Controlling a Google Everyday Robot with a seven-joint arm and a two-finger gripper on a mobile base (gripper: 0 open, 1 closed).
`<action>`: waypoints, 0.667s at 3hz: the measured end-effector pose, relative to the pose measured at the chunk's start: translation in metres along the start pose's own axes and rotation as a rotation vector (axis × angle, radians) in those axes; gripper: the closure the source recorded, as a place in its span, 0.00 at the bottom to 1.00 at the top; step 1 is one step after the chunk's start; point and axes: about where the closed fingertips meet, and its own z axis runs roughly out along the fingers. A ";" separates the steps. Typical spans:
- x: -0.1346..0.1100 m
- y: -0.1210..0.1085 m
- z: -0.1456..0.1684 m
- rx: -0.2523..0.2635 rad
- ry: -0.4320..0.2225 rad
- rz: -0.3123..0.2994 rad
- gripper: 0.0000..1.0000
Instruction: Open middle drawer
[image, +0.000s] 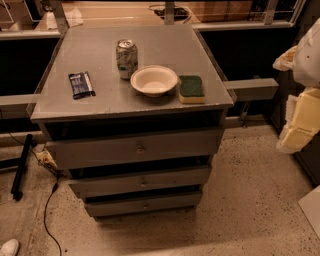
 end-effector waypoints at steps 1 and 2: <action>0.000 0.000 0.000 0.000 0.000 0.000 0.00; -0.013 -0.010 0.031 0.008 -0.035 -0.015 0.00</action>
Offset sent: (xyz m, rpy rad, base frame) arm 0.0227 0.0137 -0.0201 0.0171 -0.0359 0.0287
